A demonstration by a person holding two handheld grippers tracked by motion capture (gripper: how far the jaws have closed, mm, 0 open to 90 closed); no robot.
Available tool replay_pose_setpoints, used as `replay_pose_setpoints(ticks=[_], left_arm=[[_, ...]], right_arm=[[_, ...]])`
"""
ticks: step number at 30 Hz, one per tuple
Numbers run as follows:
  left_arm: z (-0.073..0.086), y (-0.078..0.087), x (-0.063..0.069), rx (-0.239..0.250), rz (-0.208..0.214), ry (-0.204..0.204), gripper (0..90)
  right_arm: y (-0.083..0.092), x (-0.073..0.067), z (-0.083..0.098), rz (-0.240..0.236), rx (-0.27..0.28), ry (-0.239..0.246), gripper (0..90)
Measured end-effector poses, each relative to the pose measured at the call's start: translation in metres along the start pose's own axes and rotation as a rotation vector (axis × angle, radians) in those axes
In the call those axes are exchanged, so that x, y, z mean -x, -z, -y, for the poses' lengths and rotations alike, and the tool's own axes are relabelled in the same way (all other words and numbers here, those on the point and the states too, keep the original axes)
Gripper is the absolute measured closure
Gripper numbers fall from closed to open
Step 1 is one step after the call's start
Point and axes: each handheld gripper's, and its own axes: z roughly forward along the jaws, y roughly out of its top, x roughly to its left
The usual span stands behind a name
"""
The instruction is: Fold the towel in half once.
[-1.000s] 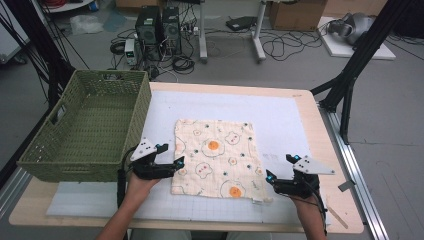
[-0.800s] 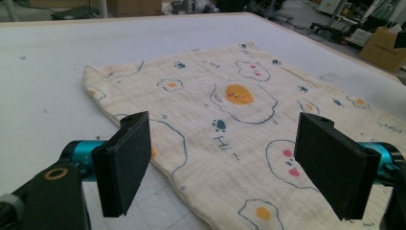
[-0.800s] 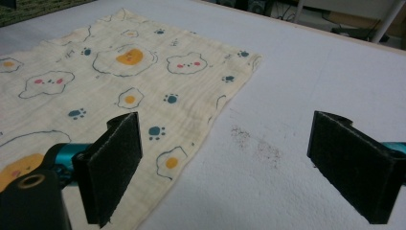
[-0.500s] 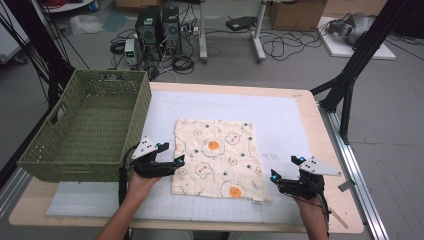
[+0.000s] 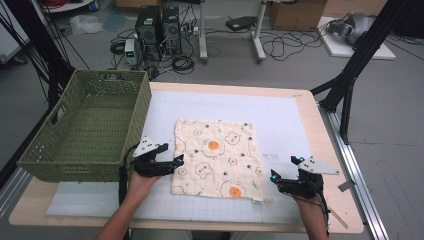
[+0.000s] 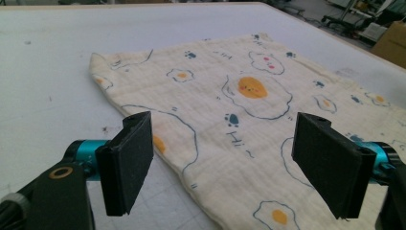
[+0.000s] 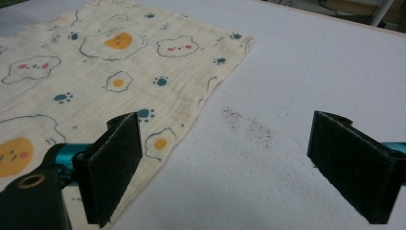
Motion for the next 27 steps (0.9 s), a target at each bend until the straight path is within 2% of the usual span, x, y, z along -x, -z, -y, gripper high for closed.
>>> replay_pose_setpoints(ticks=[8,12,14,18,23,27], left_arm=[[-0.002,0.000,-0.004,-0.012,-0.041,0.025,21.0],[-0.008,-0.003,-0.007,0.002,-0.047,0.044,20.2],[-0.012,-0.007,-0.009,-0.016,-0.052,0.037,20.0],[-0.026,-0.017,-0.013,-0.009,-0.072,0.031,20.0],[-0.046,-0.035,-0.022,-0.032,-0.100,0.017,19.5],[-0.052,-0.054,-0.024,-0.090,-0.124,-0.022,21.3]], right_arm=[[-0.001,-0.003,0.000,-0.013,-0.006,0.019,11.0],[-0.001,-0.005,-0.001,-0.020,-0.006,0.023,11.0],[-0.002,-0.005,-0.001,-0.027,-0.005,0.020,11.0],[-0.003,-0.005,-0.001,-0.033,-0.006,0.019,11.0],[-0.005,-0.003,-0.001,-0.042,-0.009,0.006,11.0],[-0.003,-0.002,-0.002,-0.050,0.001,-0.012,11.0]])
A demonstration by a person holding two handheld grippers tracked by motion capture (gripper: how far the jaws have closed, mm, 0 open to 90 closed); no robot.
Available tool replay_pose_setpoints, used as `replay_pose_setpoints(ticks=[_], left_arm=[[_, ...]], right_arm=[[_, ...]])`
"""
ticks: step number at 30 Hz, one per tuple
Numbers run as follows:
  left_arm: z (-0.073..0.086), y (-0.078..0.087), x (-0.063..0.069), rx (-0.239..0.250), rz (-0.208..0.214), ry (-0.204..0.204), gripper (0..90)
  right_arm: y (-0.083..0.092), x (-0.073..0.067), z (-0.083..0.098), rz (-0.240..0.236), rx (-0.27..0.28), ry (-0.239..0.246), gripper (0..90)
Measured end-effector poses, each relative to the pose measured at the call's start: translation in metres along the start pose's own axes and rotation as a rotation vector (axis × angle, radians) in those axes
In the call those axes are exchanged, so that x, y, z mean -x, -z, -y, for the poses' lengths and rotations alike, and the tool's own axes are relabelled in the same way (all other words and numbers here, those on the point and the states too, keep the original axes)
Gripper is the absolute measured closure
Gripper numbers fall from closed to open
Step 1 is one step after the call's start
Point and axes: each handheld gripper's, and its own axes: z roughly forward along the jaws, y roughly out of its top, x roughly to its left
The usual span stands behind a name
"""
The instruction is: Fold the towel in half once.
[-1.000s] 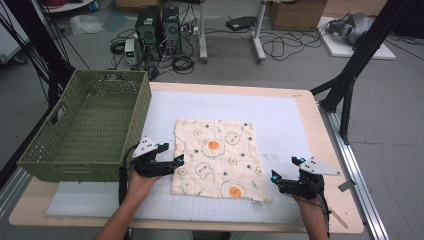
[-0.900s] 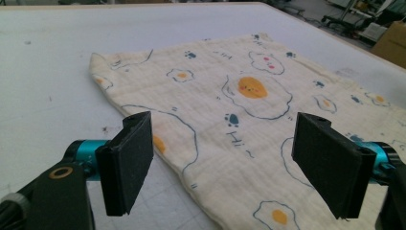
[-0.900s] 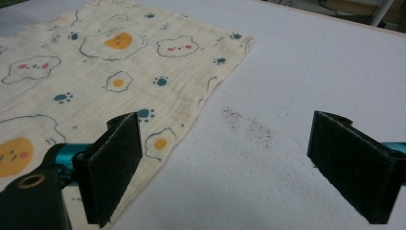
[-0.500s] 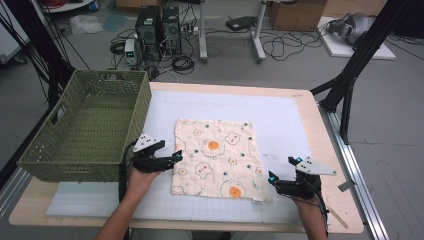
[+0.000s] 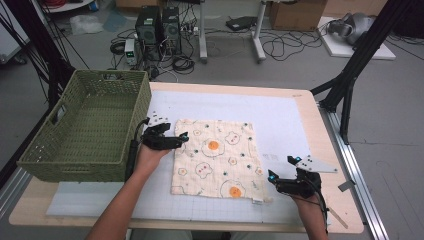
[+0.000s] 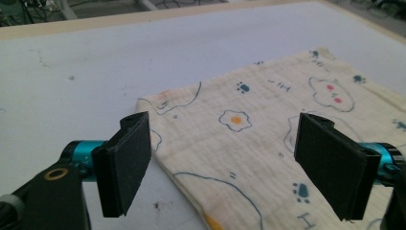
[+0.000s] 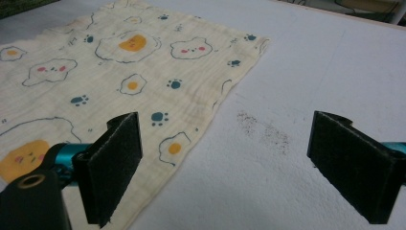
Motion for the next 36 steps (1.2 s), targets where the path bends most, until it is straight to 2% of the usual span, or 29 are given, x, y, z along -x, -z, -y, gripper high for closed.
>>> replay_pose_setpoints(ticks=[7,10,12,14,16,22,24,26,27,29,32,35,36], left_arm=[[-0.015,-0.026,-0.015,-0.071,-0.068,-0.012,31.0],[-0.021,-0.038,-0.023,-0.091,-0.099,-0.003,33.4],[-0.023,-0.043,-0.027,-0.100,-0.122,0.006,33.3],[-0.023,-0.048,-0.029,-0.116,-0.147,0.011,34.0],[-0.021,-0.052,-0.028,-0.119,-0.163,-0.003,39.3],[-0.014,-0.062,-0.029,-0.156,-0.182,0.007,39.0],[-0.013,-0.065,-0.029,-0.172,-0.191,0.000,39.9],[-0.011,-0.067,-0.029,-0.187,-0.193,-0.007,43.5],[-0.009,-0.068,-0.029,-0.199,-0.191,-0.026,46.2],[-0.009,-0.067,-0.029,-0.194,-0.174,-0.041,50.2],[-0.009,-0.067,-0.028,-0.193,-0.140,-0.062,62.1],[-0.009,-0.067,-0.027,-0.192,-0.122,-0.060,69.8],[-0.009,-0.067,-0.027,-0.192,-0.116,-0.062,71.1]], right_arm=[[-0.001,0.001,0.000,-0.006,-0.001,-0.012,11.0],[-0.002,0.001,-0.001,-0.019,0.011,-0.037,11.0],[-0.002,0.001,-0.002,-0.018,0.016,-0.032,11.0],[-0.003,0.000,-0.002,-0.022,0.014,-0.030,11.1],[-0.003,0.000,-0.002,-0.023,0.010,-0.028,11.0],[-0.003,0.000,-0.001,-0.027,0.004,-0.036,11.1],[-0.004,0.000,0.000,-0.028,0.000,-0.035,11.0],[-0.004,0.000,0.000,-0.030,-0.004,-0.039,11.0],[-0.004,0.000,0.000,-0.032,-0.002,-0.037,11.0],[-0.005,0.000,0.000,-0.036,-0.005,-0.034,11.0],[-0.008,-0.001,0.000,-0.039,-0.010,-0.041,11.0],[-0.011,-0.001,-0.002,-0.060,0.003,-0.069,11.0],[-0.013,-0.002,-0.004,-0.060,0.004,-0.065,11.0]])
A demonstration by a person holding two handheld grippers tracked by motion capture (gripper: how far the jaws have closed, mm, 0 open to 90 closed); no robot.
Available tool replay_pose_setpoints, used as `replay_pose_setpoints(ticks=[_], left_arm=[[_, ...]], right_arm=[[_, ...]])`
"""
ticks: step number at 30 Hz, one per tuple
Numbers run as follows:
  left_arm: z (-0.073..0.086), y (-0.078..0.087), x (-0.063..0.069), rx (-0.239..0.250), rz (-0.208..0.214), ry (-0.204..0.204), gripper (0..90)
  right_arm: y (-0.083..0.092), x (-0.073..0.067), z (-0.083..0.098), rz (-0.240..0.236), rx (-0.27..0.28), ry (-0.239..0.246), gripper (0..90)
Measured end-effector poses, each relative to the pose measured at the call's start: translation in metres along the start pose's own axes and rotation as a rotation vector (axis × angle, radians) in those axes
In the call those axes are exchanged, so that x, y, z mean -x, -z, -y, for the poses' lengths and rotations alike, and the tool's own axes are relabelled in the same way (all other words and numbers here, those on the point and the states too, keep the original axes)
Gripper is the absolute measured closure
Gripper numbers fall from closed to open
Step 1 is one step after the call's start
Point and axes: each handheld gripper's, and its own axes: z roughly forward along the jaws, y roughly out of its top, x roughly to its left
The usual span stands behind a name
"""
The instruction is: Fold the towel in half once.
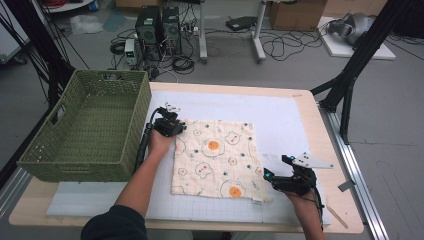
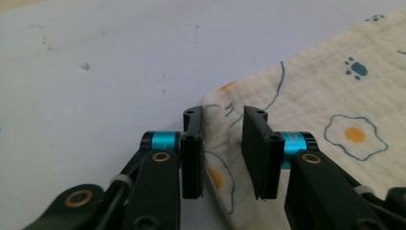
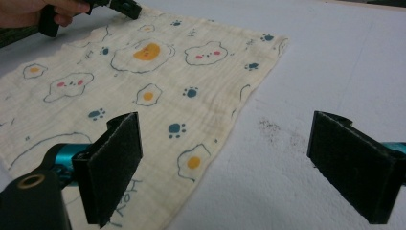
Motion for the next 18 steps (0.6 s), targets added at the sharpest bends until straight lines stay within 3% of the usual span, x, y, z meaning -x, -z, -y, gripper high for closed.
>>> replay_pose_setpoints(ticks=[5,9,13,18], left_arm=[[0.000,0.000,0.002,0.001,0.017,-0.002,80.2],[0.000,0.000,0.001,0.003,0.022,0.031,81.7],[0.001,0.000,0.000,0.004,0.027,0.055,82.3],[0.001,0.000,0.002,0.008,0.016,0.031,82.3]], right_arm=[[-0.005,-0.003,-0.005,-0.015,-0.003,0.011,11.0],[-0.011,-0.001,-0.009,-0.019,-0.016,0.015,11.0],[-0.027,0.008,-0.023,-0.009,-0.030,0.010,11.0],[-0.049,0.022,-0.043,0.026,-0.060,0.015,11.0]])
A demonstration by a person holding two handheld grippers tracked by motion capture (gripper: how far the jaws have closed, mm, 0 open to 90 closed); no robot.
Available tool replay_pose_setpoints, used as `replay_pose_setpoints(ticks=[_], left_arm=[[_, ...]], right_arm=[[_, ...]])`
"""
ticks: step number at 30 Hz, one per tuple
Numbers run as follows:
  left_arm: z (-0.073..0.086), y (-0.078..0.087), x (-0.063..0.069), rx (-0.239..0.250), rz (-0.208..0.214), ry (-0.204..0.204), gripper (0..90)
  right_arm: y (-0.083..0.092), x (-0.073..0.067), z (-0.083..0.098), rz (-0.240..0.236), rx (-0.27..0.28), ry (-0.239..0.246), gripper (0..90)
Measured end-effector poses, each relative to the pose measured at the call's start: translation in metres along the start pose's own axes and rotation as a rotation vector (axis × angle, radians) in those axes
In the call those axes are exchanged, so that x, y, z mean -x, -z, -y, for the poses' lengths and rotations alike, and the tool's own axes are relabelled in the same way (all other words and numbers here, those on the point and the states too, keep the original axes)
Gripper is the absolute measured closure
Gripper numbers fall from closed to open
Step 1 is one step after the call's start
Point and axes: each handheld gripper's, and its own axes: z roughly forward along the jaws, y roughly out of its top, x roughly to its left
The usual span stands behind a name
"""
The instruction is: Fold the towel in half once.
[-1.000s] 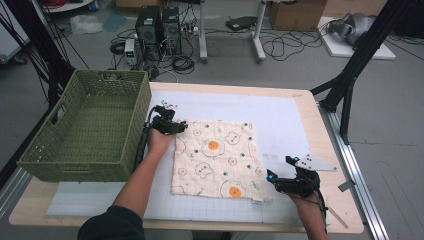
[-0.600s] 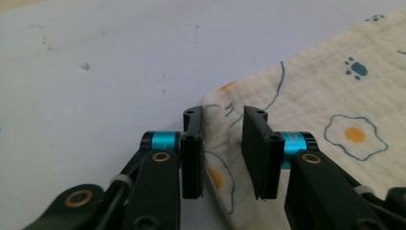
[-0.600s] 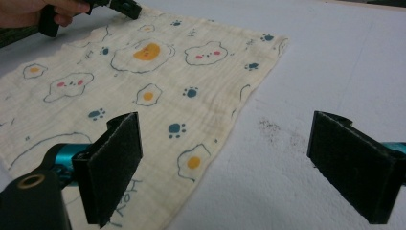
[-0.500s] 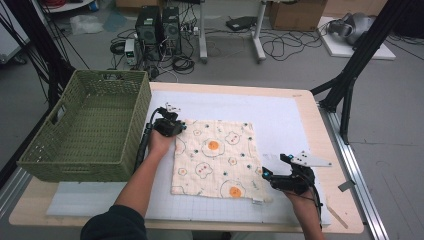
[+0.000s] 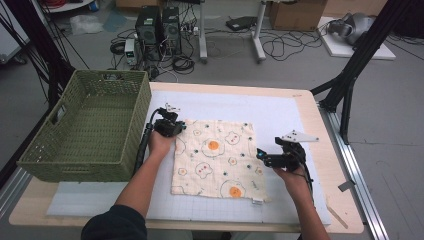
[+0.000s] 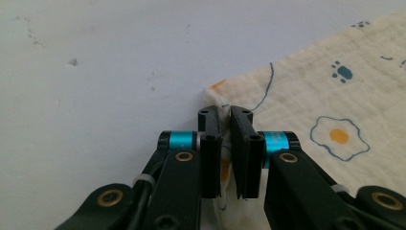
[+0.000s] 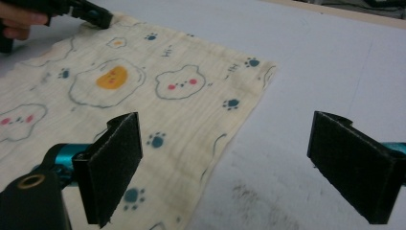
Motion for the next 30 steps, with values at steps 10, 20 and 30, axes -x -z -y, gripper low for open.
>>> replay_pose_setpoints(ticks=[10,20,30], left_arm=[[0.002,0.000,-0.003,0.014,0.021,0.025,82.3],[0.006,0.001,0.000,0.039,0.002,0.014,82.4],[0.006,0.001,0.000,0.037,0.003,0.017,82.6]], right_arm=[[-0.048,0.024,-0.023,-0.029,-0.091,0.009,17.6],[-0.090,0.034,-0.029,0.020,-0.137,0.012,33.5],[-0.104,0.032,-0.026,0.023,-0.162,0.031,49.3]])
